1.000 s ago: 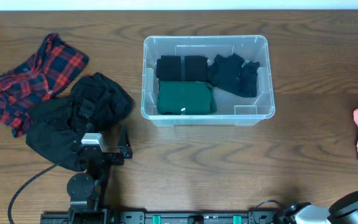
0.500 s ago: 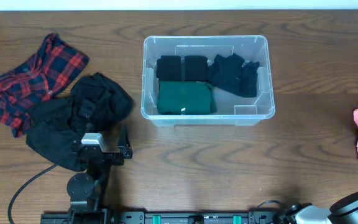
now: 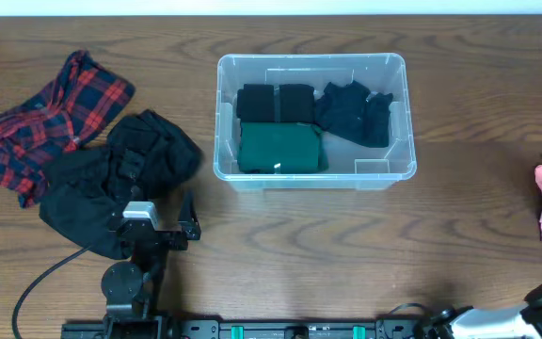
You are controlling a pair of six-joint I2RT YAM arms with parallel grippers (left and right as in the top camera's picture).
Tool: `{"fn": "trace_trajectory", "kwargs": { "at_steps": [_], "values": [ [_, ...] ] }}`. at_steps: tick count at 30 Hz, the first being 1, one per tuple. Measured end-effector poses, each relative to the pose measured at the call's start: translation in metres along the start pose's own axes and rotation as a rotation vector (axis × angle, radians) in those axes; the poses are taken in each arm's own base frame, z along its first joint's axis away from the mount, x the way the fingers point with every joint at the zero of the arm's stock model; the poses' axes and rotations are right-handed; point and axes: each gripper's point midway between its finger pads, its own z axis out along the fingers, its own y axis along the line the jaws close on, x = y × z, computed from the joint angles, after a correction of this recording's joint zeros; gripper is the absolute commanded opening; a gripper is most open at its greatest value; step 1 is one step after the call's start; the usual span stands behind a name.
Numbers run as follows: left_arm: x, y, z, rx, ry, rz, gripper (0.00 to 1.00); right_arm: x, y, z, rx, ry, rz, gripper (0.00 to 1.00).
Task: Pack container
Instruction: 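Move the right gripper to the pink garment and grasp it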
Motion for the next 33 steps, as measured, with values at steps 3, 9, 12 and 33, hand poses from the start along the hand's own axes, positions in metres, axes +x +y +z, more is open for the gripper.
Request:
{"fn": "trace_trajectory", "kwargs": {
  "at_steps": [3, 9, 12, 33],
  "values": [
    [0.000, 0.000, 0.000, 0.000, 0.000, 0.000, 0.98, -0.001, 0.002, 0.006, -0.011, -0.003, -0.001, 0.84],
    [0.000, 0.000, 0.000, 0.000, 0.000, 0.000, 0.98, -0.013, 0.009, 0.011, -0.043, -0.050, -0.017, 0.74],
    [0.000, 0.000, 0.000, 0.000, 0.000, 0.000, 0.98, -0.018, 0.011, 0.012, -0.055, -0.069, -0.030, 0.59],
    [0.000, 0.000, 0.000, 0.000, 0.000, 0.000, 0.98, 0.015, 0.044, 0.010, -0.148, 0.042, -0.096, 0.01]
  ]
}}
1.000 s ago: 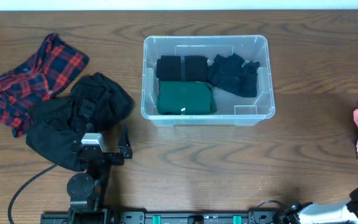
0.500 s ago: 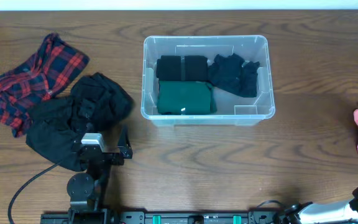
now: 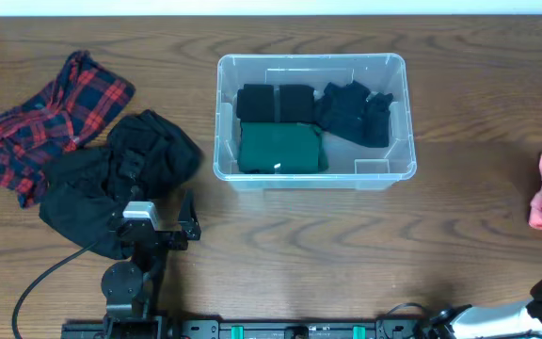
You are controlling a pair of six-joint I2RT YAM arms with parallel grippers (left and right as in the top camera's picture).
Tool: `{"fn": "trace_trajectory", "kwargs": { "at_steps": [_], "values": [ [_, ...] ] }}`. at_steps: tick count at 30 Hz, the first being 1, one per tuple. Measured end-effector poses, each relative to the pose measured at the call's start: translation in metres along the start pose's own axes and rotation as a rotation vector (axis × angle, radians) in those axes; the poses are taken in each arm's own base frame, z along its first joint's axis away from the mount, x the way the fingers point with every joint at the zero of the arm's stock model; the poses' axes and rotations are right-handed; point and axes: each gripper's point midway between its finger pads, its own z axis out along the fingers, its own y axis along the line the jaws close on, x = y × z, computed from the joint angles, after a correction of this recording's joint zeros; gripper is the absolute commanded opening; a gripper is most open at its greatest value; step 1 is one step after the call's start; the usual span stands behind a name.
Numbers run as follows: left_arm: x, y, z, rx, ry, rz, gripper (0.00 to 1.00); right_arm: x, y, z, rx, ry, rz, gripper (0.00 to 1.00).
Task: Pack container
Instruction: 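Move the right gripper to the pink garment and grasp it, then lift the pink garment and carry it over the bin with the right gripper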
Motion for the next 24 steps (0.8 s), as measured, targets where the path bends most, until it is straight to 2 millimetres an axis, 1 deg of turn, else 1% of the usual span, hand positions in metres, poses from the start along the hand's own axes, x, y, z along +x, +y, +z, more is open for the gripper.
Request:
{"fn": "trace_trajectory", "kwargs": {
  "at_steps": [2, 4, 5, 7, 8, 13, 16, 20, 24],
  "values": [
    [0.000, 0.000, 0.000, 0.000, 0.000, 0.000, 0.98, 0.006, 0.017, -0.003, -0.026, 0.007, -0.038, 0.01],
    [0.000, 0.000, 0.000, 0.000, 0.000, 0.000, 0.98, 0.009, 0.036, -0.010, -0.059, -0.001, -0.082, 0.01],
    [0.000, 0.000, 0.000, 0.000, 0.000, 0.000, 0.98, 0.010, 0.048, -0.017, -0.079, -0.011, -0.107, 0.01],
    [0.000, 0.000, 0.000, 0.000, 0.000, 0.000, 0.98, 0.010, 0.072, -0.039, -0.128, -0.047, -0.154, 0.01],
    [0.000, 0.000, 0.000, 0.000, 0.000, 0.000, 0.98, 0.010, 0.081, -0.048, -0.146, -0.059, -0.172, 0.01],
    [0.000, 0.000, 0.000, 0.000, 0.000, 0.000, 0.98, 0.000, 0.139, -0.117, -0.284, -0.167, -0.271, 0.01],
    [0.000, 0.000, 0.000, 0.000, 0.000, 0.000, 0.98, 0.002, 0.170, -0.157, -0.377, -0.209, -0.328, 0.01],
    [0.000, 0.000, 0.000, 0.000, 0.000, 0.000, 0.98, 0.020, 0.212, -0.200, -0.520, -0.221, -0.424, 0.01],
    [0.000, 0.000, 0.000, 0.000, 0.000, 0.000, 0.98, 0.050, 0.255, -0.235, -0.678, -0.192, -0.545, 0.01]
  ]
}}
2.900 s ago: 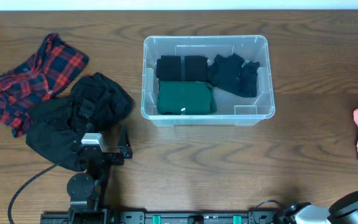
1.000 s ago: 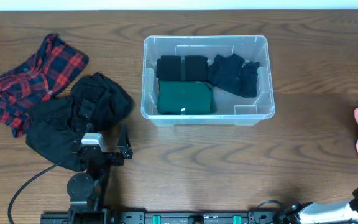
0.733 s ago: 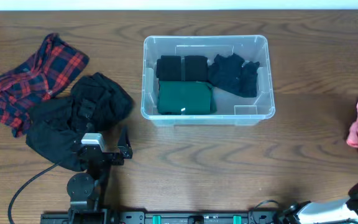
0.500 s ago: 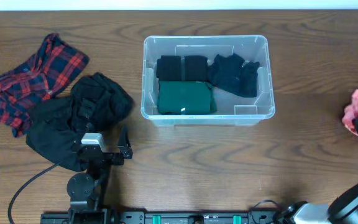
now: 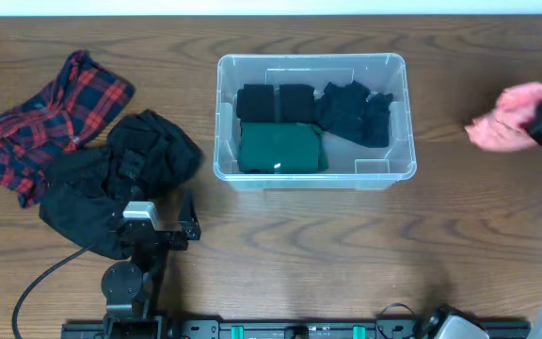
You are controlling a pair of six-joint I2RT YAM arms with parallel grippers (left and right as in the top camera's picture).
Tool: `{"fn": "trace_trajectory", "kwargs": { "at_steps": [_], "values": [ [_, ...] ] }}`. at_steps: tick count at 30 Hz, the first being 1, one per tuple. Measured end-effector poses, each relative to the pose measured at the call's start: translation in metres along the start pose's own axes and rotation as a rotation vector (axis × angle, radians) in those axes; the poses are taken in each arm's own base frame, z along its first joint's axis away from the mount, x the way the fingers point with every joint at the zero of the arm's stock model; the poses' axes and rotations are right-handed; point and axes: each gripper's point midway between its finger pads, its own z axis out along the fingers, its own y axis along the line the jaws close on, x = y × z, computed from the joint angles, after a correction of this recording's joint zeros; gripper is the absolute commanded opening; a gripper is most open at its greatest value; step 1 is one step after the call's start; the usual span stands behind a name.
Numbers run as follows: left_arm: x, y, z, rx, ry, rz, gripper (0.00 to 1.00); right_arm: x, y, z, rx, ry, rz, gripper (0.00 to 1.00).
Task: Pack container
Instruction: 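Lift the pink garment and carry it over the bin with the right gripper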
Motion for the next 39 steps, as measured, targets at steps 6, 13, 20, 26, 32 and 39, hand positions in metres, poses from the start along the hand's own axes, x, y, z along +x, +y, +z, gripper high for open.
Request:
{"fn": "trace_trajectory", "kwargs": {
  "at_steps": [6, 13, 20, 26, 32, 39],
  "values": [
    [0.000, 0.000, 0.000, 0.000, 0.000, 0.000, 0.98, 0.013, 0.088, -0.001, -0.235, 0.060, -0.130, 0.01],
    [0.000, 0.000, 0.000, 0.000, 0.000, 0.000, 0.98, 0.057, 0.171, -0.013, -0.454, 0.167, -0.241, 0.01],
    [0.000, 0.000, 0.000, 0.000, 0.000, 0.000, 0.98, 0.100, 0.213, -0.032, -0.596, 0.286, -0.294, 0.01],
    [0.000, 0.000, 0.000, 0.000, 0.000, 0.000, 0.98, 0.136, 0.234, -0.044, -0.653, 0.381, -0.345, 0.01],
    [0.000, 0.000, 0.000, 0.000, 0.000, 0.000, 0.98, 0.153, 0.245, -0.045, -0.675, 0.403, -0.401, 0.01],
    [0.000, 0.000, 0.000, 0.000, 0.000, 0.000, 0.98, 0.177, 0.238, -0.012, -0.666, 0.454, -0.514, 0.01]
  ]
}}
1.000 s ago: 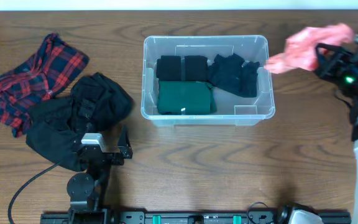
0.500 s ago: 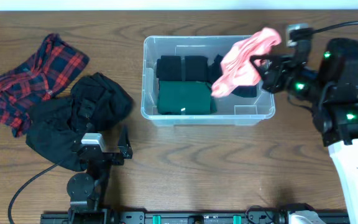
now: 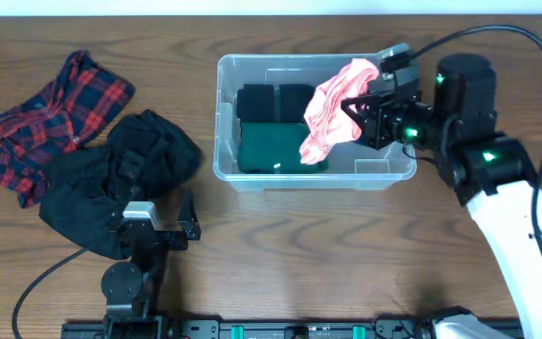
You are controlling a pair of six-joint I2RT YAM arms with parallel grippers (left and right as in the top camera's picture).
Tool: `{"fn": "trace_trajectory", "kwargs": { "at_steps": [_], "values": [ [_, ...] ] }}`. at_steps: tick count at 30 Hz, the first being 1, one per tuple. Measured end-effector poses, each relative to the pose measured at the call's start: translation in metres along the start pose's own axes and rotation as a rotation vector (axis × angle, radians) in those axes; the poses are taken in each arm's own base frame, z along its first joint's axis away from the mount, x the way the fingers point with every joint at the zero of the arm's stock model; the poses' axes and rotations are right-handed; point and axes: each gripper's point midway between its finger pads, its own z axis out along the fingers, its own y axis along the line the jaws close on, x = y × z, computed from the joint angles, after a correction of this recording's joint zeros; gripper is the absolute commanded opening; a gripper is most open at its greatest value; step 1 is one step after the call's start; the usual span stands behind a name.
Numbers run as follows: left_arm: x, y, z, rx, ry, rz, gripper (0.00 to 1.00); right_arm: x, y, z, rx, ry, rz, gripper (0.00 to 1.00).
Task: Pack container
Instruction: 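Lift the pink garment and carry it over the bin with the right gripper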
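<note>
A clear plastic container (image 3: 224, 113) stands in the middle of the table. Inside lie a folded green garment (image 3: 273, 151) at the front left and folded black clothes (image 3: 273, 102) behind it. My right gripper (image 3: 354, 108) is over the bin's right half, shut on a pink garment (image 3: 332, 111) that hangs down over the contents. My left gripper (image 3: 188, 224) rests at the front left, its fingers apart and empty, beside a heap of black clothing (image 3: 111, 184). A red plaid shirt (image 3: 50, 118) lies crumpled at the far left.
The left arm's base and cable (image 3: 125, 282) sit at the front edge. The right arm (image 3: 506, 202) stretches from the front right corner across the table's right side to the bin.
My right gripper has moved left with the pink garment, from right of the container to above its right half. The garment now hangs over the bin's contents. The left arm has not moved.
The pink garment lay at the table's far right edge with my right gripper by it. Then it was held slightly higher there, then carried to the right of the bin, and now it hangs over the bin. The left arm stayed still throughout.
</note>
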Motion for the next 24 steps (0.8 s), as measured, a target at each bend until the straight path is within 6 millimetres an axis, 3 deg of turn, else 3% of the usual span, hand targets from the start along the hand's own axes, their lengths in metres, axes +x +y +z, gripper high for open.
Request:
{"fn": "trace_trajectory", "kwargs": {
  "at_steps": [9, 24],
  "values": [
    [0.000, 0.000, 0.000, 0.000, 0.000, 0.000, 0.98, 0.010, -0.010, 0.035, -0.084, 0.050, -0.102, 0.01],
    [0.000, 0.000, 0.000, 0.000, 0.000, 0.000, 0.98, 0.002, 0.012, 0.033, -0.217, 0.014, -0.181, 0.01]
  ]
}}
